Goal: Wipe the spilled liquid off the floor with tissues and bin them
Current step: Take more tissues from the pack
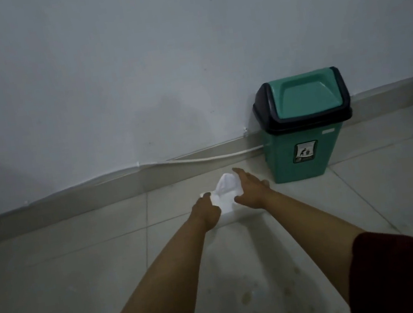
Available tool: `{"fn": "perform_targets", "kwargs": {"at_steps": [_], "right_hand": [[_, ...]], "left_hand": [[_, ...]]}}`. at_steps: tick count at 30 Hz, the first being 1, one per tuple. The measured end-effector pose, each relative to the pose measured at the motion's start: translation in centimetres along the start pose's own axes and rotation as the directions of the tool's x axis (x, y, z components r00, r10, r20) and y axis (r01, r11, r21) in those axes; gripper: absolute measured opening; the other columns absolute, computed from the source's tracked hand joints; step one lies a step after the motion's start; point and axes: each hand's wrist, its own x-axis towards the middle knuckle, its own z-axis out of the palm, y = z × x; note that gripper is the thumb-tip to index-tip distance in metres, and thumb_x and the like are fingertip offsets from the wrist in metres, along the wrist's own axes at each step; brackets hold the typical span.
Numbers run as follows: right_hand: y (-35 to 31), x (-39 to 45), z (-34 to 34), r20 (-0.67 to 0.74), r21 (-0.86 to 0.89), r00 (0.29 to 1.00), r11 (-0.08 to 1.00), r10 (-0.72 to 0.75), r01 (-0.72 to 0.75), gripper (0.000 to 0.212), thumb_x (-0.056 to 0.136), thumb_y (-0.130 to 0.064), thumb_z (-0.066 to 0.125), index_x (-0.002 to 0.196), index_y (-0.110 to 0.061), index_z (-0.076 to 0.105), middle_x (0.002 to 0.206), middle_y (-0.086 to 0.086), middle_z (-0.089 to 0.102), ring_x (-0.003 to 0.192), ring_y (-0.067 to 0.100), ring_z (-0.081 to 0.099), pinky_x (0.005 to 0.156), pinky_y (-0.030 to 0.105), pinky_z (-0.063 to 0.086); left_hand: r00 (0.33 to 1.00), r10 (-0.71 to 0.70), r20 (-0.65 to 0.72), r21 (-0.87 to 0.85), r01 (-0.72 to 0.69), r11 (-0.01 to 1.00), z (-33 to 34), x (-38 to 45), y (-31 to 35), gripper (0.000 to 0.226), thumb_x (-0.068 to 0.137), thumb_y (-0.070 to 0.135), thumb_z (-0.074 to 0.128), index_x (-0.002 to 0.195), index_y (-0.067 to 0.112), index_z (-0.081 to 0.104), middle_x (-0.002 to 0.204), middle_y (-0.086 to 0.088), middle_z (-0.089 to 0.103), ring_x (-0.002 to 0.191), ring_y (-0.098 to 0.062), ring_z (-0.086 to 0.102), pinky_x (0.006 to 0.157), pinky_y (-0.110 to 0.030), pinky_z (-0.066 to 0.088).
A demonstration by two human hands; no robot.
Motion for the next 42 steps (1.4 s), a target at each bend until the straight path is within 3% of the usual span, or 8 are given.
{"fn": "perform_targets", "kwargs": {"at_steps": [5, 8, 15, 24, 29, 34, 39, 42], "right_hand": [[-0.5, 0.8, 0.5, -0.17, -0.177, 0.985, 0.983, 0.016, -0.047, 0.042, 0.091, -0.047, 0.055, 0.126, -0.024, 0.057, 0.124, 0.005, 0.059, 0.123, 0.027, 0.046, 0.104, 0.044, 0.027], [-0.9, 0.7, 0.7, -0.275, -0.074, 0.961, 0.997, -0.003, -0.018, 0.029, 0.093, -0.042, 0.054, 0.108, -0.024, 0.071, 0.115, 0.001, 0.065, 0.114, 0.025, 0.053, 0.098, 0.041, 0.028], [-2.3, -0.4, -1.6, -0.314, -0.048, 0.944, 0.994, -0.104, 0.094, 0.026, 0.095, -0.038, 0.053, 0.108, -0.026, 0.072, 0.114, -0.004, 0.069, 0.107, 0.021, 0.06, 0.098, 0.037, 0.029], [-5.0, -3.1, -5.7, -0.544, -0.07, 0.817, 0.981, -0.192, 0.183, 0.027, 0.096, -0.034, 0.046, 0.101, -0.025, 0.071, 0.106, 0.001, 0.068, 0.1, 0.025, 0.06, 0.091, 0.041, 0.031], [-5.9, -4.5, -7.0, -0.458, -0.106, 0.87, 0.983, -0.18, 0.148, 0.02, 0.093, -0.034, 0.052, 0.096, -0.033, 0.072, 0.099, -0.006, 0.071, 0.096, 0.023, 0.062, 0.084, 0.038, 0.026], [-8.0, -6.5, -7.5, -0.533, -0.199, 0.818, 0.972, -0.215, 0.126, 0.022, 0.096, -0.032, 0.05, 0.098, -0.03, 0.071, 0.095, -0.003, 0.07, 0.089, 0.025, 0.061, 0.076, 0.036, 0.019], [-9.3, -6.7, -9.5, -0.548, -0.197, 0.822, 0.979, -0.154, 0.052, 0.023, 0.097, -0.027, 0.049, 0.101, -0.027, 0.071, 0.103, -0.005, 0.07, 0.091, 0.024, 0.062, 0.09, 0.041, 0.026], [-9.4, -6.0, -10.5, -0.492, -0.222, 0.858, 0.974, -0.151, 0.044, 0.024, 0.096, -0.027, 0.049, 0.106, -0.026, 0.071, 0.108, -0.005, 0.07, 0.096, 0.023, 0.061, 0.091, 0.042, 0.028]], "left_hand": [[0.997, -0.004, 0.071, 0.025, 0.002, 1.0, 1.1, -0.6, -0.3, 0.057, 0.098, 0.017, 0.041, 0.149, 0.006, 0.019, 0.156, -0.016, 0.023, 0.142, -0.03, 0.027, 0.116, -0.033, 0.023], [0.997, -0.008, 0.078, 0.015, 0.007, 1.0, 1.4, -1.1, -0.2, 0.058, 0.099, 0.019, 0.041, 0.15, 0.006, 0.017, 0.156, -0.016, 0.021, 0.143, -0.031, 0.024, 0.117, -0.035, 0.021], [0.998, -0.04, 0.051, -0.027, 0.041, 0.999, 0.2, -2.5, -0.3, 0.058, 0.097, 0.016, 0.042, 0.15, 0.005, 0.018, 0.156, -0.017, 0.022, 0.142, -0.031, 0.026, 0.115, -0.034, 0.024], [0.996, -0.074, -0.043, -0.081, 0.07, 0.994, -3.6, -5.4, 0.5, 0.057, 0.094, 0.017, 0.048, 0.145, 0.0, 0.027, 0.151, -0.019, 0.031, 0.137, -0.032, 0.035, 0.108, -0.033, 0.032], [0.994, -0.099, -0.056, -0.123, 0.091, 0.988, -5.3, -7.0, 0.7, 0.057, 0.091, 0.016, 0.05, 0.143, 0.001, 0.031, 0.148, -0.018, 0.036, 0.132, -0.032, 0.041, 0.103, -0.033, 0.036], [0.991, -0.132, -0.012, -0.327, 0.121, 0.937, -6.2, -8.3, 1.8, 0.07, 0.09, 0.018, 0.057, 0.149, 0.006, 0.02, 0.151, -0.016, 0.03, 0.133, -0.034, 0.04, 0.103, -0.04, 0.042], [0.978, -0.157, 0.134, -0.53, 0.205, 0.823, -4.8, -9.2, 3.3, 0.07, 0.089, 0.022, 0.061, 0.145, 0.011, 0.021, 0.143, -0.016, 0.037, 0.099, -0.031, 0.059, 0.07, -0.032, 0.053], [0.99, -0.136, 0.034, -0.502, 0.135, 0.854, -2.7, -8.8, 4.0, 0.062, 0.087, 0.017, 0.06, 0.137, 0.014, 0.024, 0.138, -0.019, 0.03, 0.115, -0.038, 0.05, 0.084, -0.039, 0.051]]}}
